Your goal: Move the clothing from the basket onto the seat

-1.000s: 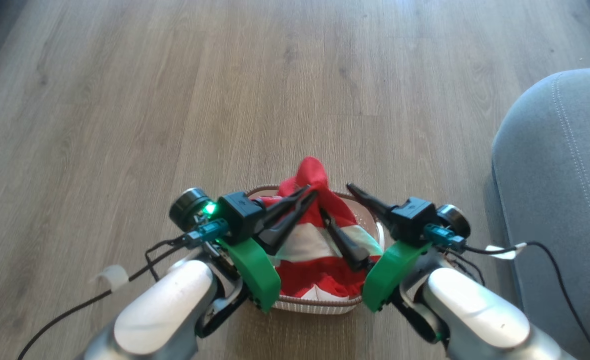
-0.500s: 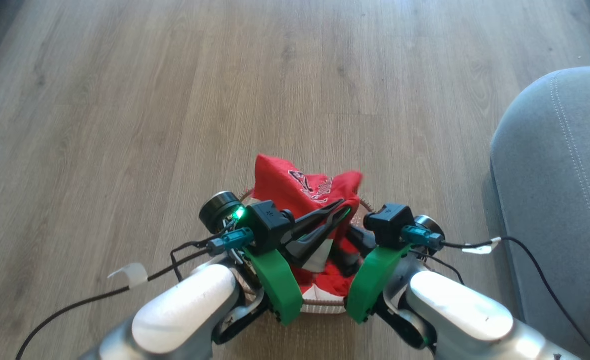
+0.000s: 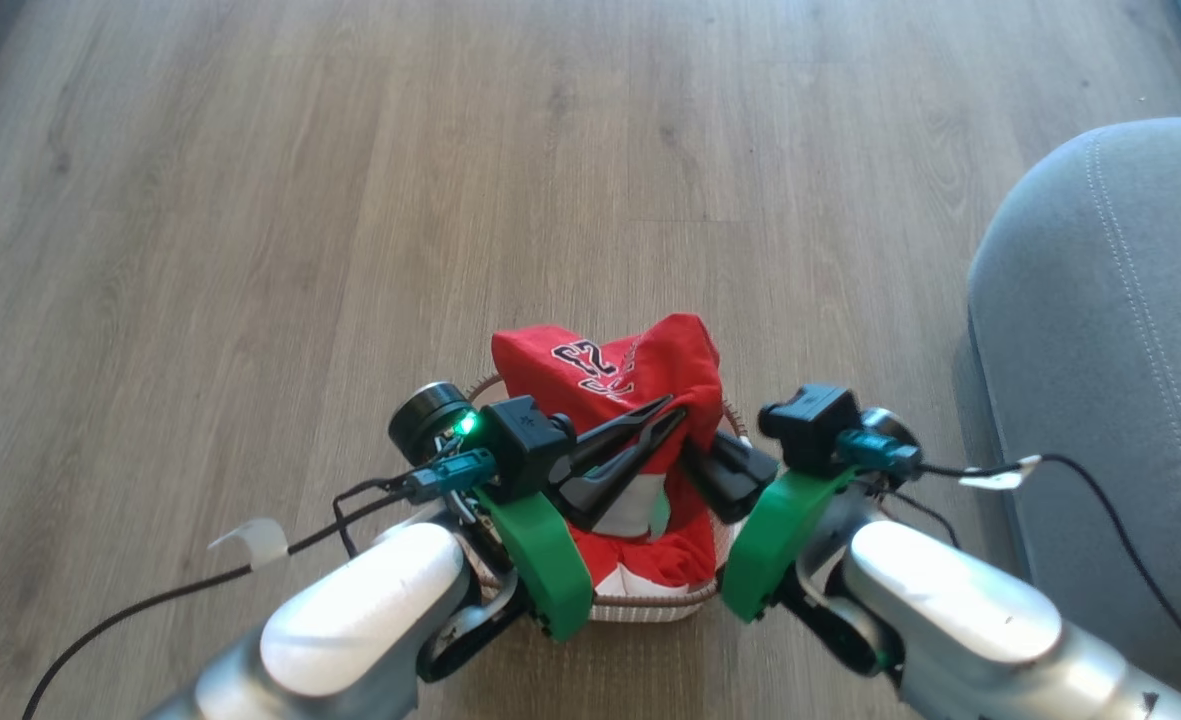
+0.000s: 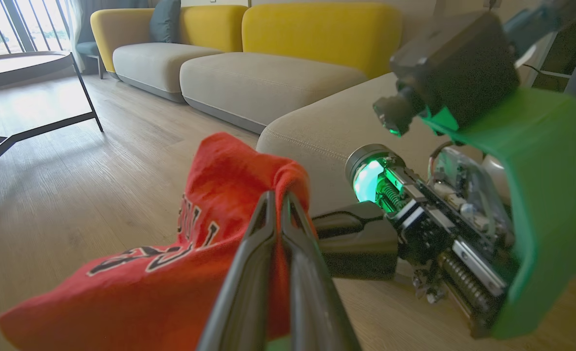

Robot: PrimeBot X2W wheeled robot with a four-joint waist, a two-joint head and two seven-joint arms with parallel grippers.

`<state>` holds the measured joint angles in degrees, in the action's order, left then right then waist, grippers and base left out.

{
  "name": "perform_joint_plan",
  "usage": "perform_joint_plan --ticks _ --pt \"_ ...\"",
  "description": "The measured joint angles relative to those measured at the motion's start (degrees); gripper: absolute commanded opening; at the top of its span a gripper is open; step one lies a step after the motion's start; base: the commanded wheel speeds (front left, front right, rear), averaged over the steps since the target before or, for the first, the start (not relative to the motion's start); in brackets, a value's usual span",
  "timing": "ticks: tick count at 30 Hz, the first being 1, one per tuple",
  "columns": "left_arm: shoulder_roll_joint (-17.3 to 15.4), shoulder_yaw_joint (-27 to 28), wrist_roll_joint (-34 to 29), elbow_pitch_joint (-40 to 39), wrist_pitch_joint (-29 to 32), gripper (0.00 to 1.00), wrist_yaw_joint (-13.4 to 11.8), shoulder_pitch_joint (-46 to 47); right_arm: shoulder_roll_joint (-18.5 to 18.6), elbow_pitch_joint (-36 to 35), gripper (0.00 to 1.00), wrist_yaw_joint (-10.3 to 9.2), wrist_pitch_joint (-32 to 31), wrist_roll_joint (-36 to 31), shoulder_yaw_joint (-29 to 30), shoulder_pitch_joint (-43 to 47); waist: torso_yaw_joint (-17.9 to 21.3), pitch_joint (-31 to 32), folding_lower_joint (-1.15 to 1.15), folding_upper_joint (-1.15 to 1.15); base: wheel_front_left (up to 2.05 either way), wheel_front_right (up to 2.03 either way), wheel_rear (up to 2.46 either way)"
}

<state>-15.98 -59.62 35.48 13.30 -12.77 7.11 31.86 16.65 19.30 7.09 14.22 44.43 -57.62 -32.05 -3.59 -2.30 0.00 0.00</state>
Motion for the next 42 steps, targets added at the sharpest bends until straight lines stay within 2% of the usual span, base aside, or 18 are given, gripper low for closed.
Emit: perform_joint_plan --ticks 1,2,3,4,15,25,33,42 --pt "0.0 0.0 0.0 0.3 -0.2 0.62 0.0 0.0 0.2 -0.2 0.0 0.0 0.0 0.0 0.7 0.0 0.2 0.0 0.0 0.0 0.0 0.0 0.0" --pt "0.0 0.1 0.0 0.6 -0.4 0.83 -0.1 0.0 0.5 -0.3 0.0 0.0 0.0 -0.1 1.2 0.0 0.4 0.0 0.0 0.0 0.0 0.0 0.0" --pt "-0.1 0.1 0.0 0.9 -0.4 0.97 -0.1 0.0 0.8 -0.5 0.0 0.0 0.0 -0.2 1.6 0.0 0.6 0.0 0.0 0.0 0.0 0.0 0.0" --pt "-0.1 0.2 0.0 1.1 -0.5 1.0 -0.1 0.0 1.1 -0.7 0.0 0.0 0.0 -0.5 2.1 0.1 0.9 0.0 0.0 0.0 0.0 0.0 0.0" --pt "0.1 1.3 0.3 3.4 -1.2 1.0 -0.6 -0.4 5.8 -3.3 0.0 0.0 0.0 -2.3 9.6 3.5 6.2 -0.8 0.0 0.0 0.0 0.0 0.0" --pt "1.4 1.3 0.4 3.6 -1.5 1.0 -0.6 -2.8 7.8 -5.9 0.0 0.0 0.0 -3.6 15.4 7.8 14.2 -0.5 0.0 0.0 0.0 0.0 0.0" --pt "1.9 1.2 0.4 3.6 -1.5 1.0 -0.6 -3.7 8.8 -7.2 0.0 0.0 0.0 -4.7 18.6 10.4 19.1 -0.9 0.0 0.0 0.0 0.0 0.0" --pt "2.1 1.0 -0.2 3.3 -1.5 1.0 -0.6 -3.6 8.7 -9.2 0.0 0.0 0.0 -7.1 23.4 11.2 19.8 -4.2 0.0 0.0 0.0 0.0 0.0"
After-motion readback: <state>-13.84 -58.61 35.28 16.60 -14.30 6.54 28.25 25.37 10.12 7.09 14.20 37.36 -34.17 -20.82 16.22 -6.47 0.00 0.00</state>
